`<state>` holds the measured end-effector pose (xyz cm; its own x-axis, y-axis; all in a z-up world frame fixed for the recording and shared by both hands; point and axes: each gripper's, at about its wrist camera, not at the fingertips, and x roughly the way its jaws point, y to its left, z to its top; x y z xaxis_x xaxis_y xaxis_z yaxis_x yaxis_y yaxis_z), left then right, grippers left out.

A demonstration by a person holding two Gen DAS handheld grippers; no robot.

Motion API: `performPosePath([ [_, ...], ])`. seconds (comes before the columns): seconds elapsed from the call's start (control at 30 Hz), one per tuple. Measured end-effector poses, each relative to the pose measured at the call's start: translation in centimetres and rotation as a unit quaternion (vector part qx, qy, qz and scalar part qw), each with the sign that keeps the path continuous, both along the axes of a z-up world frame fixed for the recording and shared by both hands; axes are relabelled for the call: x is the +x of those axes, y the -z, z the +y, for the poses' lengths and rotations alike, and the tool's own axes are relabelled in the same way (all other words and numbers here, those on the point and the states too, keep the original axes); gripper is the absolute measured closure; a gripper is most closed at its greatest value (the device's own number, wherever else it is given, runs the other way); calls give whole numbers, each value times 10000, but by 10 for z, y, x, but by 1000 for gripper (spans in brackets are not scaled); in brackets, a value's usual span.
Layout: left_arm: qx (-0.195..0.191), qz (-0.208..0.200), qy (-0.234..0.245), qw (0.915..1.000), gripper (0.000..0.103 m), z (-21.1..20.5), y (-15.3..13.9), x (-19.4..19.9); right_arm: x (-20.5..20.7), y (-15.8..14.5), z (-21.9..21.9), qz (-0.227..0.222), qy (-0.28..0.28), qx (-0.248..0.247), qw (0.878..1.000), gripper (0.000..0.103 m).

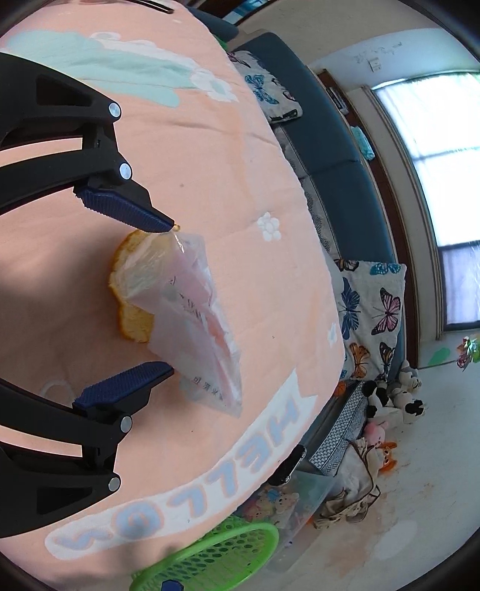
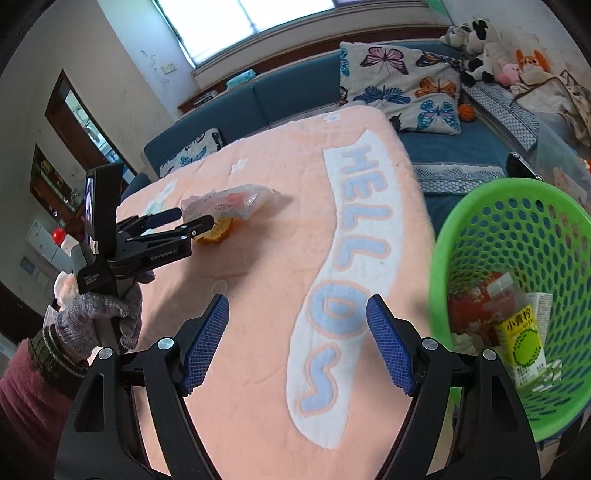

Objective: Collect trash
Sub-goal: 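Return the left gripper to the bed and grasp the pink tissue packet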

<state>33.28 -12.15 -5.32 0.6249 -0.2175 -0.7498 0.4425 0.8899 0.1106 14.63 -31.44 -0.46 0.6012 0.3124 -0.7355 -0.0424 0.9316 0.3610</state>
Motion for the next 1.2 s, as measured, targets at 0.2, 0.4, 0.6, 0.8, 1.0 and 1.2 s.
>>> performPosePath([
  [0.2, -92, -124, 219, 9996, 67, 1, 0, -1, 13, 8, 9, 78, -61, 9, 10000, 26],
  [0.4, -362, -127, 167, 9991, 89, 14, -6, -8, 20, 13, 23, 114, -150, -24, 9998, 26],
  [0.6, -699, -157, 62, 9974, 93, 32, -21, -22, 27, 13, 40, 88, -298, -35, 9995, 26],
  [0.8, -1006, -230, -141, 9946, 95, 65, -41, -38, 35, 15, 64, 73, -480, -31, 9988, 26],
  [1.0, -970, -380, -525, 9932, 95, 105, -62, -48, 55, 22, 97, 21, -744, -130, 9971, 26],
  [1.2, -1056, -482, -891, 9892, 95, 148, -75, -54, 87, 33, 138, -166, -1141, -474, 9922, 26],
])
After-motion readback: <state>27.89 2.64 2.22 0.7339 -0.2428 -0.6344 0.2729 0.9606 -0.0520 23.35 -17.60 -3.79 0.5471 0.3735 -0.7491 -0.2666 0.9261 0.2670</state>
